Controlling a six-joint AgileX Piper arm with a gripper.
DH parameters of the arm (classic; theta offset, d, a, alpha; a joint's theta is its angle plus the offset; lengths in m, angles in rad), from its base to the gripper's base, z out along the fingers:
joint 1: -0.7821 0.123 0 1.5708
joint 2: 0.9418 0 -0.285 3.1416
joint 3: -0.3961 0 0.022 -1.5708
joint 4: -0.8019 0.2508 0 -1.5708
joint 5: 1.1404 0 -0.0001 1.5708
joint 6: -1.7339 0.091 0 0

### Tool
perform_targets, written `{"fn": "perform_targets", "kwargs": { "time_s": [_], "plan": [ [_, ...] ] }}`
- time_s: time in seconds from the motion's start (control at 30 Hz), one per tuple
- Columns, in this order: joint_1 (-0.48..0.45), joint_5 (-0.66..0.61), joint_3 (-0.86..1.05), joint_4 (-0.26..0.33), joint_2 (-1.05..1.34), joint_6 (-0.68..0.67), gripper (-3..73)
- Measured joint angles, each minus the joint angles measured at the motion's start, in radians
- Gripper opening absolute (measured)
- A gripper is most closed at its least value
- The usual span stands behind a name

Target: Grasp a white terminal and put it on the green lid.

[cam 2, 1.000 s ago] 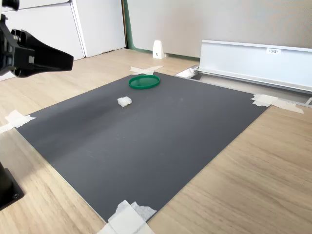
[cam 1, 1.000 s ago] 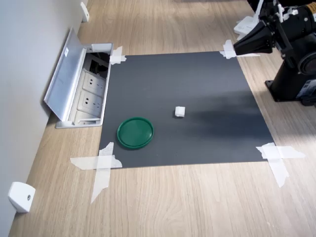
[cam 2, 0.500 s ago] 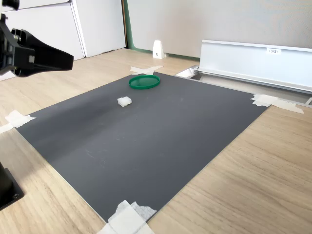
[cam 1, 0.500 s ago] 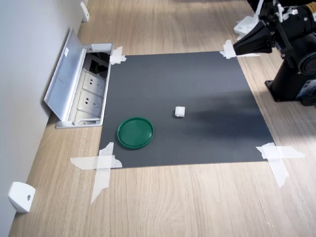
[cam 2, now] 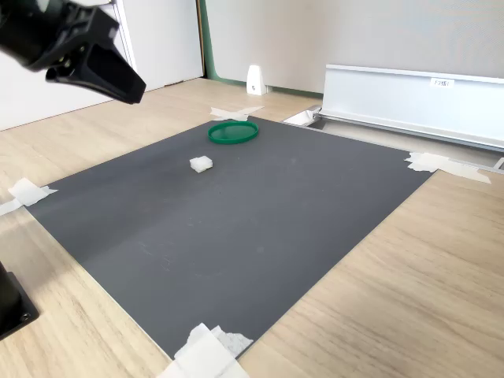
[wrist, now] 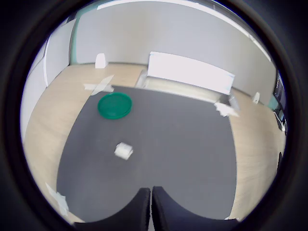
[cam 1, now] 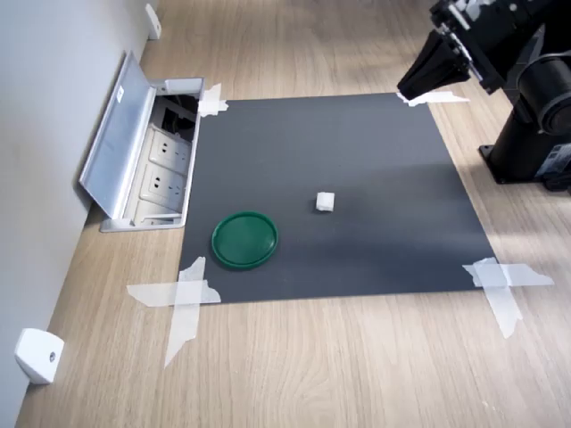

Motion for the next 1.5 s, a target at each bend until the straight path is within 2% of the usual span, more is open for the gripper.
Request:
{"fn": "perform_targets", "kwargs": {
  "time_s": [0.2, 0.4, 0.57, 0.67, 0.77, 0.97, 1.07, 1.2, 1.5],
  "plan": [
    [0.000, -0.204, -0.164, 0.058, -0.149, -0.146, -0.8],
    [0.000, -0.373, -0.293, 0.148, -0.245, -0.418, -0.8],
    [0.000, -0.448, -0.360, 0.158, -0.325, -0.574, 0.7],
    [0.000, -0.485, -0.396, 0.136, -0.376, -0.636, 6.4],
    [0.000, -0.520, -0.429, 0.097, -0.435, -0.678, 17.2],
    [0.000, -0.529, -0.518, 0.025, -0.557, -0.756, 49.0],
    [0.000, -0.529, -0.572, 0.016, -0.610, -0.756, 58.1],
    [0.000, -0.529, -0.626, 0.021, -0.666, -0.769, 61.5],
    [0.021, -0.512, -0.654, 0.019, -0.770, -0.891, 61.8]
  ]
}}
